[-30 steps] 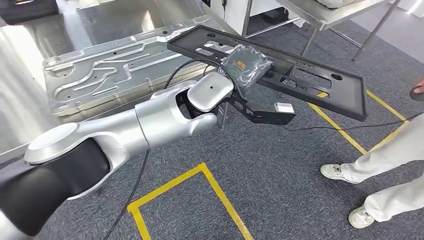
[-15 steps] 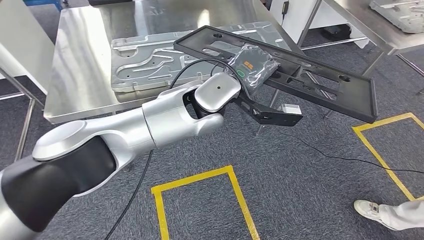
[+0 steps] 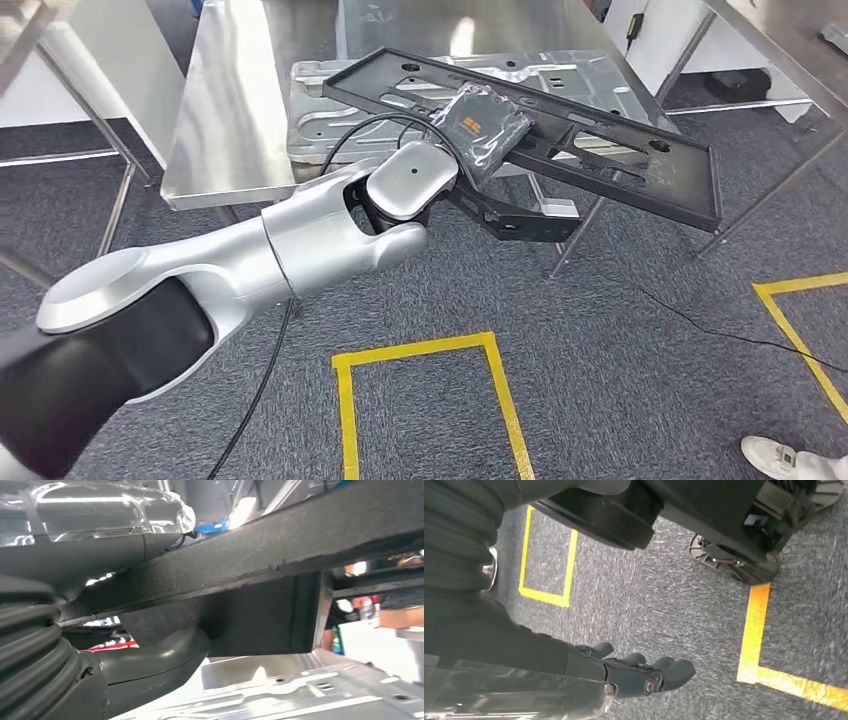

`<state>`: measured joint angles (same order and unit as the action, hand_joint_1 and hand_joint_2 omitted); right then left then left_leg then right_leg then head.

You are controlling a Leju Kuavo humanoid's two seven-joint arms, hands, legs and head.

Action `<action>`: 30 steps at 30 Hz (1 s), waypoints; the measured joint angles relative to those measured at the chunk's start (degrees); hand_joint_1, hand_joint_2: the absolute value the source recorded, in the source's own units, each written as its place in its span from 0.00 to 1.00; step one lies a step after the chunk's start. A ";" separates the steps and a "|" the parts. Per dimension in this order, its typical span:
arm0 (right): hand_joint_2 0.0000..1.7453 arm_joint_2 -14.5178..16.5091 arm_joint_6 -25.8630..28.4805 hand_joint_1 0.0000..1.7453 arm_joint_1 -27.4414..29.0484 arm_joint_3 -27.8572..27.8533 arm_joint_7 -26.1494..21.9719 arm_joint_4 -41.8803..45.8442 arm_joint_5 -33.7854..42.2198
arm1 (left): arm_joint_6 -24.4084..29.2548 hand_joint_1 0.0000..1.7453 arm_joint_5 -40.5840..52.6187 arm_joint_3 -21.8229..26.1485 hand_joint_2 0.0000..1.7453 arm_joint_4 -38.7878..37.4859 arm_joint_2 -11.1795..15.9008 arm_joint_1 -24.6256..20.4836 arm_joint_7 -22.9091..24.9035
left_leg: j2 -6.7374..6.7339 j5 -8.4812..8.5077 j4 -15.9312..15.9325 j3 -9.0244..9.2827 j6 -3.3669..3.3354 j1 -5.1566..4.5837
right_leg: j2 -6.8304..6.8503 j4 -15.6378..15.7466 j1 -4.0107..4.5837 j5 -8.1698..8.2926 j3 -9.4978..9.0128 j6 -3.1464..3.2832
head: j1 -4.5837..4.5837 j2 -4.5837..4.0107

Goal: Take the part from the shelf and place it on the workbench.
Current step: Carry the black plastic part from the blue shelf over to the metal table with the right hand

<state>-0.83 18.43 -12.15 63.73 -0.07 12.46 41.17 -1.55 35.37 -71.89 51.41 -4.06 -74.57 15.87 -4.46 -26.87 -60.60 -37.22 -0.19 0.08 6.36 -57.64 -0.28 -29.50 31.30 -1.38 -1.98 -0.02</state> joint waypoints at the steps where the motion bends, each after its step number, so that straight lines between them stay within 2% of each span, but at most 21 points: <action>1: 1.00 0.00 -0.01 0.00 -0.01 0.00 0.01 0.00 -0.06 | -0.01 1.00 -0.01 0.01 1.00 -0.06 -0.01 -0.02 0.00 | 0.73 0.17 0.06 -0.10 -0.35 0.04 | -0.57 -0.35 -0.18 -0.52 0.09 -0.23 | 0.19 0.00; 2: 1.00 0.00 -0.01 0.00 0.01 0.00 0.01 0.00 -0.11 | -0.01 1.00 -0.01 0.01 1.00 -0.11 -0.09 -0.03 0.00 | 1.49 0.35 0.12 -0.19 -0.67 0.12 | -1.76 -1.52 -0.35 -1.60 0.50 -0.46 | 0.37 0.00; 4: 1.00 -0.02 -0.01 0.00 0.09 -0.01 0.04 0.00 -0.20 | -0.02 1.00 -0.01 0.00 1.00 -0.18 -0.44 -0.04 0.00 | 3.13 0.68 0.17 -0.42 -1.17 0.21 | -4.77 -7.22 -0.56 -5.30 2.75 -0.75 | 0.95 0.00; 6: 1.00 -0.02 -0.03 0.00 -0.04 -0.02 0.07 0.01 -0.25 | -0.07 1.00 -0.01 -0.09 1.00 -0.27 -0.79 0.00 0.00 | 4.85 0.94 0.16 -0.67 -1.55 0.08 | -5.75 -14.28 -0.51 -8.29 5.73 -0.63 | 1.65 0.00; 7: 1.00 -0.01 -0.02 0.00 -0.17 -0.02 0.07 0.01 -0.28 | -0.10 1.00 -0.01 -0.17 1.00 -0.35 -0.86 0.02 0.00 | 5.78 1.06 0.15 -0.73 -1.69 -0.02 | -5.86 -15.87 -0.46 -8.32 6.43 -0.42 | 1.92 0.00; 8: 1.00 0.00 -0.01 0.00 -0.26 -0.02 0.03 0.02 -0.30 | -0.13 1.00 -0.01 -0.25 1.00 -0.44 -0.92 0.04 0.00 | 6.55 1.17 0.15 -0.75 -1.78 -0.13 | -5.95 -15.45 -0.36 -7.28 6.28 -0.07 | 2.11 0.00; 9: 1.00 0.01 0.03 0.00 -0.26 -0.02 -0.09 0.02 -0.32 | -0.15 1.00 -0.01 -0.31 1.00 -0.53 -0.99 0.03 0.00 | 7.32 1.28 0.16 -0.74 -1.83 -0.22 | -6.13 -12.99 -0.19 -5.33 5.26 0.44 | 2.25 0.00; 11: 1.00 -0.06 0.09 0.00 -0.28 -0.02 -0.35 0.02 -0.38 | -0.16 1.00 0.00 -0.34 1.00 -0.68 -1.15 -0.02 0.01 | 8.47 1.56 0.21 -0.76 -1.75 -0.38 | -6.87 -5.79 0.33 -1.50 2.33 1.79 | 2.38 0.00; 12: 1.00 -0.12 0.11 0.00 -0.35 -0.02 -0.44 0.02 -0.42 | -0.17 1.00 0.01 -0.36 1.00 -0.77 -1.18 -0.03 0.02 | 8.91 1.75 0.26 -0.84 -1.56 -0.33 | -7.21 -3.07 0.61 -0.40 1.23 2.31 | 2.38 0.00; 14: 1.00 -0.22 0.15 0.00 -0.63 -0.02 -0.44 0.01 -0.46 | -0.21 1.00 0.02 -0.40 1.00 -0.99 -1.12 -0.02 0.02 | 9.28 2.24 0.48 -1.11 -0.86 -0.08 | -7.53 -1.01 0.95 -0.03 0.47 2.78 | 2.42 0.00; 15: 1.00 -0.18 0.18 0.00 -0.76 -0.02 -0.42 0.02 -0.50 | -0.21 1.00 0.02 -0.39 1.00 -1.08 -1.07 -0.02 0.01 | 9.35 2.53 0.74 -1.19 -0.43 -0.01 | -7.45 -0.36 0.97 0.21 0.33 2.78 | 2.46 0.00; 16: 1.00 -0.14 0.20 0.00 -0.84 -0.02 -0.40 0.02 -0.57 | -0.20 1.00 0.02 -0.37 1.00 -1.16 -1.02 -0.03 -0.01 | 8.69 2.47 0.79 -1.36 -0.06 -0.14 | -7.27 0.44 0.84 0.61 0.15 2.70 | 2.50 0.00; 18: 1.00 -0.01 0.25 0.00 -0.81 -0.02 -0.38 0.02 -0.81 | -0.17 1.00 0.02 -0.35 1.00 -1.22 -0.97 -0.15 -0.07 | 6.30 0.49 -1.07 -2.35 0.58 -0.41 | -6.91 2.06 0.48 1.65 -0.15 2.65 | 2.00 0.00; 19: 1.00 0.05 0.26 0.00 -0.68 -0.02 -0.37 0.01 -0.90 | -0.17 1.00 0.03 -0.38 1.00 -1.24 -0.96 -0.19 -0.10 | 5.04 -1.49 -3.73 -3.44 0.82 -0.34 | -6.72 2.48 0.37 2.04 -0.17 2.63 | 1.68 0.00; 21: 1.00 0.21 0.27 0.00 -0.33 -0.01 -0.36 0.00 -0.99 | -0.20 1.00 0.04 -0.62 1.00 -1.28 -0.97 -0.13 -0.17 | 4.40 -5.02 -10.32 -5.83 1.39 0.18 | -6.37 2.54 0.23 2.30 0.09 2.63 | 1.14 0.00; 22: 1.00 0.27 0.28 0.00 -0.17 0.00 -0.35 0.00 -1.00 | -0.20 1.00 0.04 -0.76 1.00 -1.31 -0.97 -0.06 -0.21 | 4.39 -5.63 -12.31 -6.33 1.66 0.42 | -6.16 2.40 0.13 2.33 0.26 2.54 | 1.02 0.00; 23: 1.00 0.33 0.31 0.00 -0.09 0.00 -0.35 0.00 -1.02 | -0.19 1.00 0.05 -0.88 1.00 -1.34 -0.95 -0.01 -0.25 | 4.38 -5.21 -12.37 -5.91 1.91 0.65 | -6.00 2.17 0.00 2.30 0.44 2.43 | 0.89 0.00; 25: 1.00 0.40 0.37 0.00 -0.06 0.00 -0.36 0.00 -1.07 | -0.06 1.00 0.15 -0.92 1.00 -1.40 -0.90 -0.05 -0.28 | 4.09 -2.44 -6.93 -2.31 2.25 0.97 | -5.82 1.37 -0.32 2.02 0.81 1.92 | 0.44 0.00; 27: 1.00 0.45 0.47 0.00 -0.11 0.00 -0.36 0.00 -1.20 | 0.19 1.00 0.26 -0.88 1.00 -1.40 -0.91 -0.20 -0.28 | 3.67 -1.04 -1.17 1.10 2.01 0.87 | -5.70 0.33 -0.35 1.57 1.40 1.12 | -0.29 0.00; 28: 1.00 0.48 0.54 0.00 -0.14 0.00 -0.36 0.00 -1.30 | 0.31 1.00 0.28 -0.87 1.00 -1.39 -0.94 -0.27 -0.28 | 3.58 -1.11 0.15 1.71 1.65 0.73 | -5.62 -0.07 -0.34 1.46 1.68 0.74 | -0.47 0.00; 30: 1.00 0.55 0.62 0.00 -0.13 0.01 -0.35 0.00 -1.48 | 0.45 1.00 0.27 -0.85 1.00 -1.38 -0.94 -0.35 -0.27 | 3.77 -1.26 0.37 1.52 0.74 0.48 | -5.47 -0.29 -0.37 1.58 2.06 0.19 | -0.52 0.00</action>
<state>-0.27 19.05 -12.28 63.75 -0.42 12.46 39.69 -1.10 35.64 -72.74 50.02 -5.00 -74.92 15.59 -0.69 -28.13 -60.23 -35.69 0.55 0.56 0.89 -57.93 -0.65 -27.92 33.37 -1.19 -2.51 -0.02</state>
